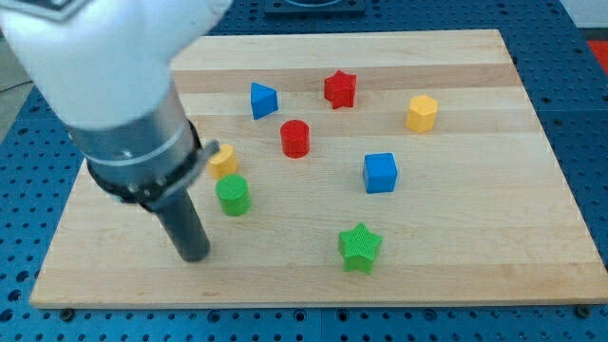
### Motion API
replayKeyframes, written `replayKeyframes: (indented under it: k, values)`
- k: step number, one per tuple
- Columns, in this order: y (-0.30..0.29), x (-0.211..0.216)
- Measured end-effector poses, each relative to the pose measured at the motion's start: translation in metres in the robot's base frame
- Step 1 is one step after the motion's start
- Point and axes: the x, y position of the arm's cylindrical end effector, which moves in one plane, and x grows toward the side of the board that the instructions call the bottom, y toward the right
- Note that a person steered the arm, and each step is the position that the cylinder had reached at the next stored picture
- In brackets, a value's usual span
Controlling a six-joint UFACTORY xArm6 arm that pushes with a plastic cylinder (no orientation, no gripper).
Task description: Move green circle to the top left of the green star
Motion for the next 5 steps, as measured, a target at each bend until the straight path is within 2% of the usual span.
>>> replayKeyframes:
  k: [1,5]
  values:
    - [-0.007,-0.038]
    - [0.014,-0.07]
